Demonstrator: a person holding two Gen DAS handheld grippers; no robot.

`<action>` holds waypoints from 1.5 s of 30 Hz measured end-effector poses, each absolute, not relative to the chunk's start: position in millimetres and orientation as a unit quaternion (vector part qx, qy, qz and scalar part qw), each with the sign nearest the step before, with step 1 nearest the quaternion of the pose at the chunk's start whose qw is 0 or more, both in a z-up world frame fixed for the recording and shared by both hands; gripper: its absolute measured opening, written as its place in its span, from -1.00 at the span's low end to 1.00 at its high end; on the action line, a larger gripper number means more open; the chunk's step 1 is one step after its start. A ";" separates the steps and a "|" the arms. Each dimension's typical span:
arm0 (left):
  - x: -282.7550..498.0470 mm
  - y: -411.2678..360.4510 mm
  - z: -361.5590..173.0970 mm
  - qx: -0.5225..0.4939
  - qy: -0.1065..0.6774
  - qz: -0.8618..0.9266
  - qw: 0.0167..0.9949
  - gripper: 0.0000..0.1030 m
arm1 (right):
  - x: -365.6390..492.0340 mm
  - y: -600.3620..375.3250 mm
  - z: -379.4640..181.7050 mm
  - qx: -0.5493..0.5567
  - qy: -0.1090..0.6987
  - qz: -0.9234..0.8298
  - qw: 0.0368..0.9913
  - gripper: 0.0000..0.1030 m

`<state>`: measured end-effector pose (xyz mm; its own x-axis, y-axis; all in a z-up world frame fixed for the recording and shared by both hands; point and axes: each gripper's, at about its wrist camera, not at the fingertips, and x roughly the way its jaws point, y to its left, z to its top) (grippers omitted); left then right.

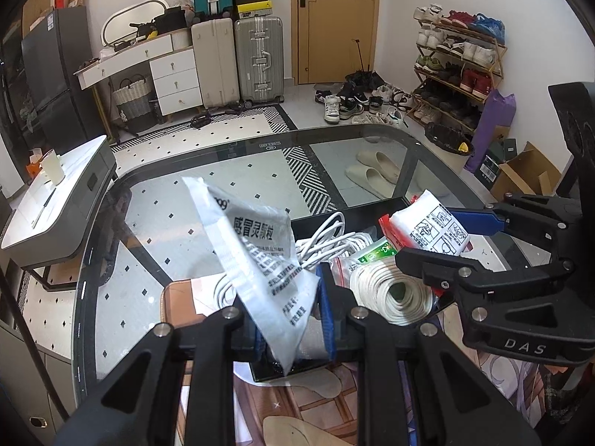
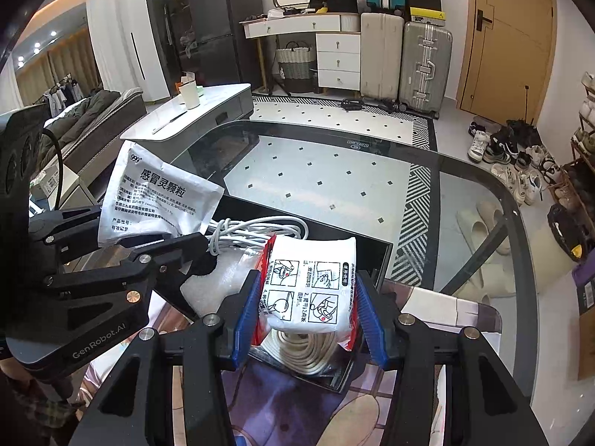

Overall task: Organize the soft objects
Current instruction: 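Lift and carry both packets over the black box with both grippers, then lower both packets into the box and open both grippers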

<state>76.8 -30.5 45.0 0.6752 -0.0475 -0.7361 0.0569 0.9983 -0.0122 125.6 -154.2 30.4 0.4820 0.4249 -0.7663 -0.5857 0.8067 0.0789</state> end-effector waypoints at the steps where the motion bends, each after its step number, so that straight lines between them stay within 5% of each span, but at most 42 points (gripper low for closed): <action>1: 77.8 -28.6 43.4 0.005 0.403 -0.030 0.915 -0.59 | 128.3 -151.4 28.6 -0.097 0.417 0.296 0.854 -0.04; 20: 96.1 -24.7 29.4 -0.002 0.418 -0.045 0.907 -0.55 | 164.1 -142.8 1.3 -0.072 0.453 0.300 0.836 0.03; 27: 93.3 -22.4 30.8 -0.007 0.419 -0.046 0.907 -0.05 | 165.7 -151.5 5.2 -0.067 0.453 0.294 0.839 0.14; 37: 80.0 -19.4 40.3 -0.003 0.413 -0.039 0.910 0.05 | 155.3 -157.8 16.2 -0.055 0.447 0.302 0.840 0.35; 45: 64.2 -14.3 45.4 -0.021 0.404 -0.037 0.914 0.41 | 142.2 -160.4 28.2 -0.054 0.434 0.299 0.848 0.55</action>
<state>64.2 -14.3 45.4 0.6710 -0.0849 -0.7366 0.0516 0.9964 -0.0678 142.2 -160.4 28.2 0.4449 0.4597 -0.7686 -0.5539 0.8156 0.1673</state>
